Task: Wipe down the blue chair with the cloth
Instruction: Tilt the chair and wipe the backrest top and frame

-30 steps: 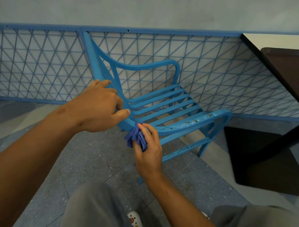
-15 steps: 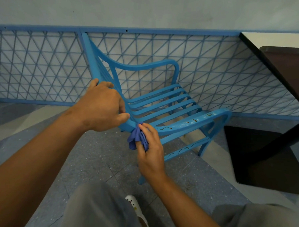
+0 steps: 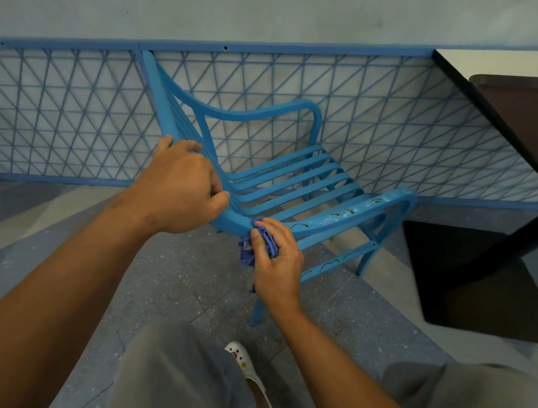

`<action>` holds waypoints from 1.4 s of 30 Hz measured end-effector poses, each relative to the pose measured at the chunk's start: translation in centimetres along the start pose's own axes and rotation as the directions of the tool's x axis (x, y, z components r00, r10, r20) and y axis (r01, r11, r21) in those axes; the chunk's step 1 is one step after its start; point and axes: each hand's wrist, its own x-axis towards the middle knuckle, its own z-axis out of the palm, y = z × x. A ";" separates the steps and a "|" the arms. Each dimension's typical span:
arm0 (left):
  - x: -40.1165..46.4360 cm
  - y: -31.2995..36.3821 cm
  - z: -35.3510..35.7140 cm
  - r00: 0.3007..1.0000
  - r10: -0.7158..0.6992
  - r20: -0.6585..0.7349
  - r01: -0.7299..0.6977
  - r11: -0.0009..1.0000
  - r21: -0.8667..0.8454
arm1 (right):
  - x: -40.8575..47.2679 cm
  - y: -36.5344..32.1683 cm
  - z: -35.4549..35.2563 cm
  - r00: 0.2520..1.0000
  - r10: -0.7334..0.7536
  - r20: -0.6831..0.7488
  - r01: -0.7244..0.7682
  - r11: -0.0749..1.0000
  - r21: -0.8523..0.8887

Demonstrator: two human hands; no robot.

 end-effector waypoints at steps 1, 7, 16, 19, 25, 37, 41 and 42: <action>0.0 0.0 0.0 1.000 0.000 -0.001 0.000 1.000 -0.001 | 0.0 0.2 -0.2 1.000 0.010 -0.014 -0.010 1.000 -0.015; 0.0 0.1 0.2 0.999 -0.003 -0.037 0.002 1.000 -0.014 | -1.2 -2.3 2.0 0.998 -0.035 0.045 0.035 0.999 0.021; -0.1 -0.1 0.2 1.000 0.013 -0.018 -0.014 0.999 -0.040 | -0.2 1.9 -1.9 0.996 0.012 0.085 -0.001 0.991 -0.133; -0.1 -0.1 0.2 1.000 0.018 -0.022 -0.019 0.998 -0.057 | -0.6 0.1 -0.2 0.998 0.010 0.065 -0.004 0.996 -0.090; -0.2 -0.2 -0.1 0.999 0.051 -0.012 -0.052 0.996 -0.068 | -1.1 -0.9 1.0 0.985 -0.092 0.145 0.093 0.996 0.000; -0.3 0.4 -0.6 0.999 0.030 0.041 -0.030 0.999 -0.012 | -1.3 -0.8 0.6 0.993 -0.051 0.106 0.054 0.998 -0.032; -0.2 0.3 -0.7 0.999 0.025 0.040 -0.025 1.000 -0.014 | -0.3 1.2 -1.0 0.985 -0.101 0.139 0.113 0.990 -0.080; -0.3 0.3 -0.8 0.998 0.027 0.047 -0.027 1.000 -0.011 | 0.1 2.0 -1.8 0.986 -0.090 0.139 0.106 0.988 -0.110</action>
